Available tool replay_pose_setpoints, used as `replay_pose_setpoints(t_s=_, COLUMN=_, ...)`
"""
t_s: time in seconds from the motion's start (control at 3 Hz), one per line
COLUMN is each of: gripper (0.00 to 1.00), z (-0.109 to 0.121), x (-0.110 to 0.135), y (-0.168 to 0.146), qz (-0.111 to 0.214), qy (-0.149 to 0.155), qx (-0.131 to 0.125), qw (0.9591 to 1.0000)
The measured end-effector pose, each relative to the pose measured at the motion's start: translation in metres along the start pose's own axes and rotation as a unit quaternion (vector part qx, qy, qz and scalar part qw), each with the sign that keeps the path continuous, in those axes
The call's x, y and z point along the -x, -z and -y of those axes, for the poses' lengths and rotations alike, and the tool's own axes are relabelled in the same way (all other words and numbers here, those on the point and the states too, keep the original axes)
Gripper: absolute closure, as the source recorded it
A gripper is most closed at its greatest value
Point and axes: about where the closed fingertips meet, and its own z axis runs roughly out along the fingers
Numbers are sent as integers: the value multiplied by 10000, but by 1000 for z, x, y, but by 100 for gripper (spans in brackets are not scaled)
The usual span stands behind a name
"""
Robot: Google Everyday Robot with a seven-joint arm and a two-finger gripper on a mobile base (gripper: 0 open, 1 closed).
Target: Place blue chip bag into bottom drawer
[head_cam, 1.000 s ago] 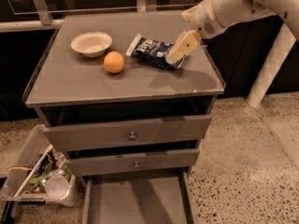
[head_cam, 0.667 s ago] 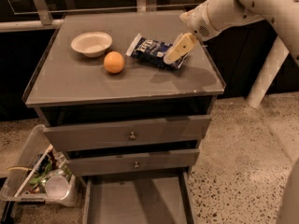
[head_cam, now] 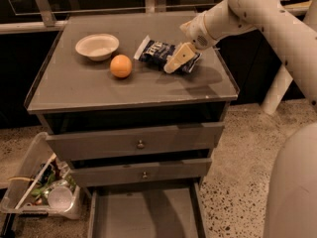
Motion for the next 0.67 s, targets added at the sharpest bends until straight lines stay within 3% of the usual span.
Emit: replay_pose_setpoints(t_s=0.67, gripper=0, z=-4, x=-25, y=-39, qz=-249, qy=-300, qx=374, qw=9985)
